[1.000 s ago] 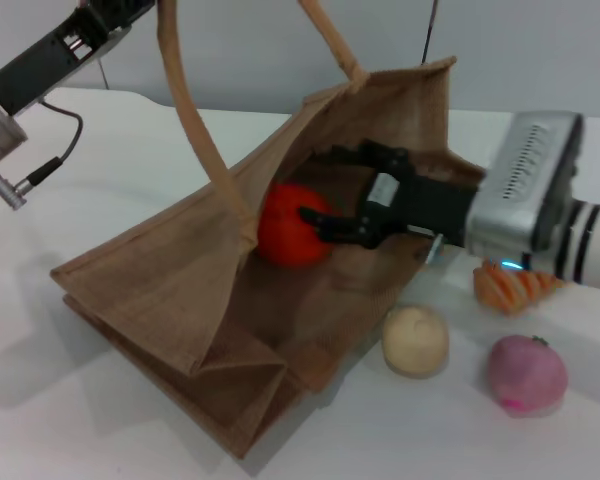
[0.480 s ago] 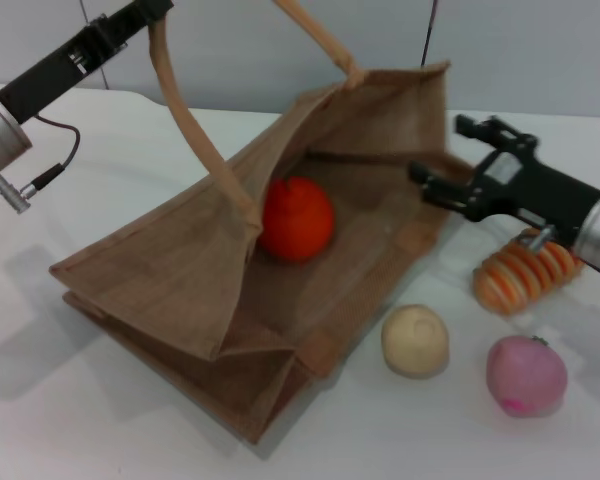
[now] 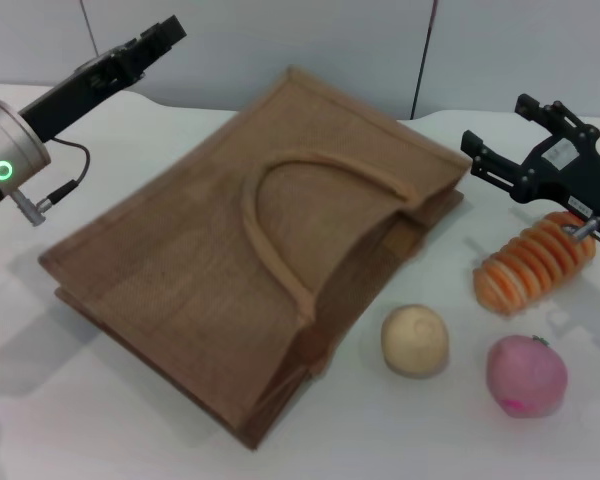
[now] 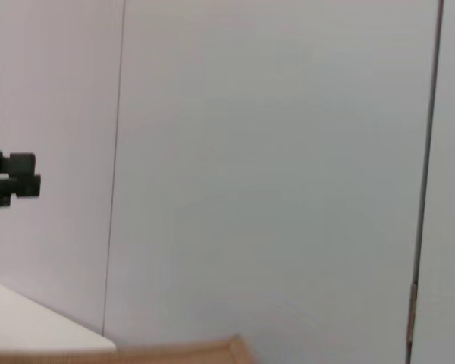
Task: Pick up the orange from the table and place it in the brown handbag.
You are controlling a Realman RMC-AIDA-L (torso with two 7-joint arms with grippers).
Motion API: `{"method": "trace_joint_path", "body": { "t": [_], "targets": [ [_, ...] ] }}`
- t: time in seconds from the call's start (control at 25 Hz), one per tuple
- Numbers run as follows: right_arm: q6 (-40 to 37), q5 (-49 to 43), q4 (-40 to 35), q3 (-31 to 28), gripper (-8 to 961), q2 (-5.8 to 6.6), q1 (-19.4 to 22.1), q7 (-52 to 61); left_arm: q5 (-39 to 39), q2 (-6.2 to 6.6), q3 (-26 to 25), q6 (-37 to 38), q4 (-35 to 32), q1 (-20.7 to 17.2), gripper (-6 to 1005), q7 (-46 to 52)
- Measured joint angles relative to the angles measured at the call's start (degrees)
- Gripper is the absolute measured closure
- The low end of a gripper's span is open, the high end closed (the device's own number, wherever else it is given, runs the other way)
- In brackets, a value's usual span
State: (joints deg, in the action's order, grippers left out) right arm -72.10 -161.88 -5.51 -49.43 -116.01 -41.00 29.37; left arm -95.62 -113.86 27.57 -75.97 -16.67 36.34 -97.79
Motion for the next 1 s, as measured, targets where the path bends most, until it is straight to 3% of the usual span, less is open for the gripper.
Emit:
{"method": "trace_joint_path", "body": {
  "t": [0.2, 0.44, 1.0],
  "targets": [
    [0.0, 2.7, 0.0, -0.5, 79, -0.12, 0.2, -0.2, -0.4, -0.41, -0.4, 3.0, 0.3, 0.1, 648, -3.4],
    [0.6, 11.3, 0.8, -0.8, 80, -0.55, 2.1, -2.6, -3.0, -2.23, -0.6, 9.3, 0.9, 0.1, 609, -12.8],
    [2.2, 26.8, 1.4, -1.0, 84, -0.93, 5.5, -3.0, -25.5, -2.44, -0.7, 14.1, 11.9, -0.3, 610, -43.4]
  ]
}}
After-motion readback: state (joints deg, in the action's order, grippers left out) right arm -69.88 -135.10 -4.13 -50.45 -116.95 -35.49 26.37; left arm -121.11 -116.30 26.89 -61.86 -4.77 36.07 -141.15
